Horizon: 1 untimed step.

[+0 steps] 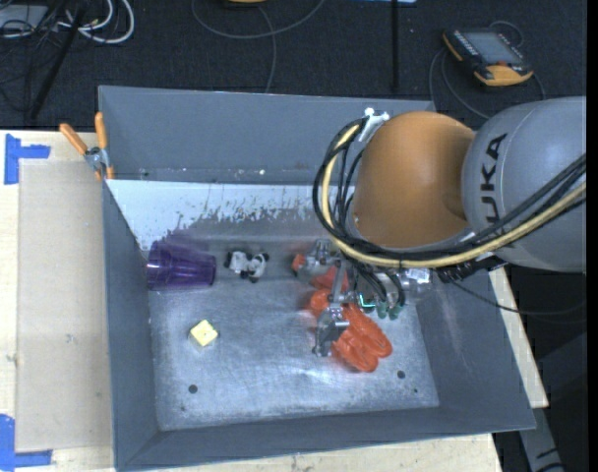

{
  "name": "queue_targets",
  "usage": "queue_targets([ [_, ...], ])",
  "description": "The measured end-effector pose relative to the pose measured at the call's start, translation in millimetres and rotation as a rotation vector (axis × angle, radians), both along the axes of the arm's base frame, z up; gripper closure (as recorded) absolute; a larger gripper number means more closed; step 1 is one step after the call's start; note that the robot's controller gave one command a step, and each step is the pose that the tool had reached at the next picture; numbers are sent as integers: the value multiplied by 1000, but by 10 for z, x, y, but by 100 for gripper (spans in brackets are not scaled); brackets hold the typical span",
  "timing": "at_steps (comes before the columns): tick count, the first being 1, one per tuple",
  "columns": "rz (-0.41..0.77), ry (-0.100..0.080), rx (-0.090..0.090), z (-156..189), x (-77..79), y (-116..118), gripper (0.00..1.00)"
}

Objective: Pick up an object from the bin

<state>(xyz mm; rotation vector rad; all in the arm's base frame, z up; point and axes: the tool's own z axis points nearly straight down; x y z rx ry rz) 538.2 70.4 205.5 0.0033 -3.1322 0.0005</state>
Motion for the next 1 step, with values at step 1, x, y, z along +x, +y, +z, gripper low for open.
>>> queue_targets([
  [1,-2,-8,1,41,17,-5,0],
])
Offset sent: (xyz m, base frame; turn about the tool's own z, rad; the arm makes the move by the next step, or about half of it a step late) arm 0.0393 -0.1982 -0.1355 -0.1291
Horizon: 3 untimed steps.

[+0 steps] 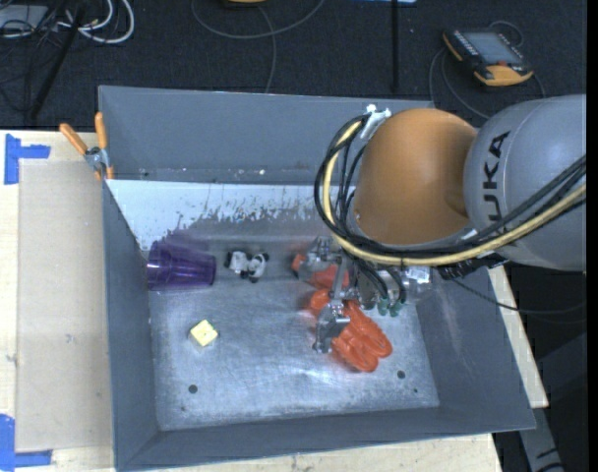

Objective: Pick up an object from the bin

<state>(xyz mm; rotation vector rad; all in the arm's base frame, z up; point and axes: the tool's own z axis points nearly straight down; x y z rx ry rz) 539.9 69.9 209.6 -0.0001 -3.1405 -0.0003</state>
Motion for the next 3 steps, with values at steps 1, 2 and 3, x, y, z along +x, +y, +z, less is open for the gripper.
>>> queue_targets([
  [1,46,-3,1,-404,120,-557,0],
  [2,209,2,1,-544,75,-1126,0],
  [3,-54,0,0,-810,-147,-1242,0],
])
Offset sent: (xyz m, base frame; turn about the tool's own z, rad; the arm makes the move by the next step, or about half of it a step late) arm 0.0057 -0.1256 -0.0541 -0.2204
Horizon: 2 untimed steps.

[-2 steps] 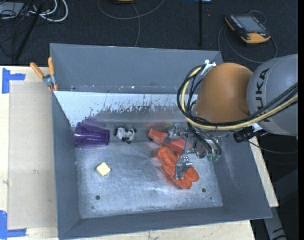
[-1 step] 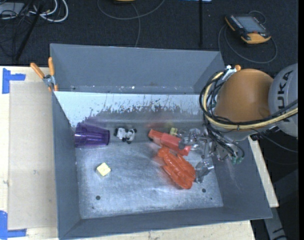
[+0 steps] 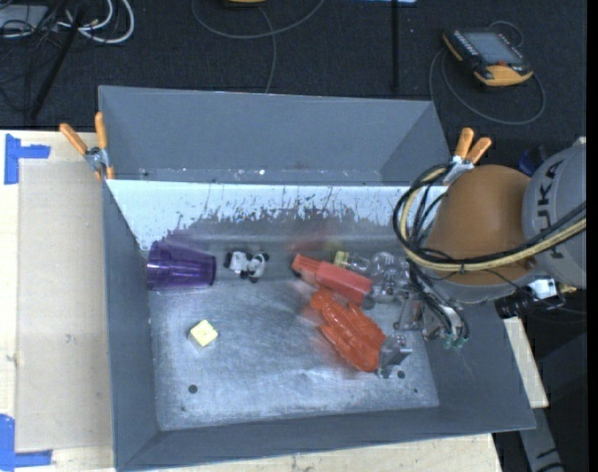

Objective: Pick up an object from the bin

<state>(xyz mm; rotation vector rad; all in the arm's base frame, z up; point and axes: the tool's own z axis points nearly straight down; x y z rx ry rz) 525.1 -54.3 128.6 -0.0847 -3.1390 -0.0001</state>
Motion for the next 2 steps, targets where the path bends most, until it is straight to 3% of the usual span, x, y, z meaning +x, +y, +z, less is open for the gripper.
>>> queue_targets([
  [1,-12,1,0,-331,-73,19,0],
  [2,-206,2,0,-508,-160,204,100],
])
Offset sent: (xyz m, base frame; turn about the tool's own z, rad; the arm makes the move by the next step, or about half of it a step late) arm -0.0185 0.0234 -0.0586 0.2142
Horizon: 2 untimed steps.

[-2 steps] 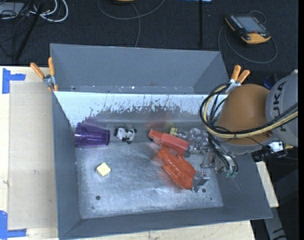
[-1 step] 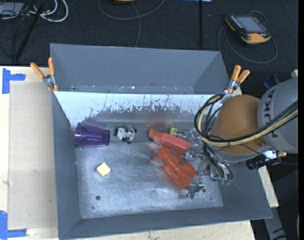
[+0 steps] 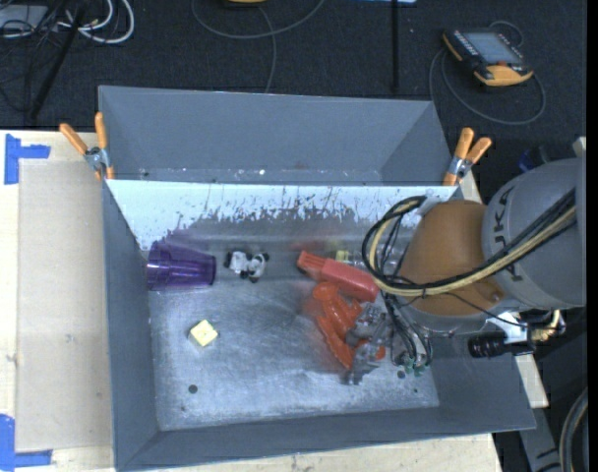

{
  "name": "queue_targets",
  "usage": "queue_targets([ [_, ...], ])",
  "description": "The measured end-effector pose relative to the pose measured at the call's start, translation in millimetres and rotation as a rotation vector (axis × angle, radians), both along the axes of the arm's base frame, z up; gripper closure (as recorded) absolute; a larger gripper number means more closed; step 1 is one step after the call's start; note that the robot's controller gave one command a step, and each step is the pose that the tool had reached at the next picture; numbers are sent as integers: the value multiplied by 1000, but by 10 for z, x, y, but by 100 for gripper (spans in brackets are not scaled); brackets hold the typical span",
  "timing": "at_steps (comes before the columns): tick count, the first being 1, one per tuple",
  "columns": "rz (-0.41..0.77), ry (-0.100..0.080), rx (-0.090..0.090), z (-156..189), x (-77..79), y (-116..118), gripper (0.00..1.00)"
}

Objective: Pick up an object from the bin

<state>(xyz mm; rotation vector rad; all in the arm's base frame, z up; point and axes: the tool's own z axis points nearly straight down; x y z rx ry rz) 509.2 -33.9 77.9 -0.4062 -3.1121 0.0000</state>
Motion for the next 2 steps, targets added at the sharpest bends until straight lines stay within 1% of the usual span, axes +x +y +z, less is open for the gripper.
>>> queue_targets([
  [1,-9,-4,-2,-7,0,13,100],
  [2,-8,-3,-1,42,-8,16,100],
])
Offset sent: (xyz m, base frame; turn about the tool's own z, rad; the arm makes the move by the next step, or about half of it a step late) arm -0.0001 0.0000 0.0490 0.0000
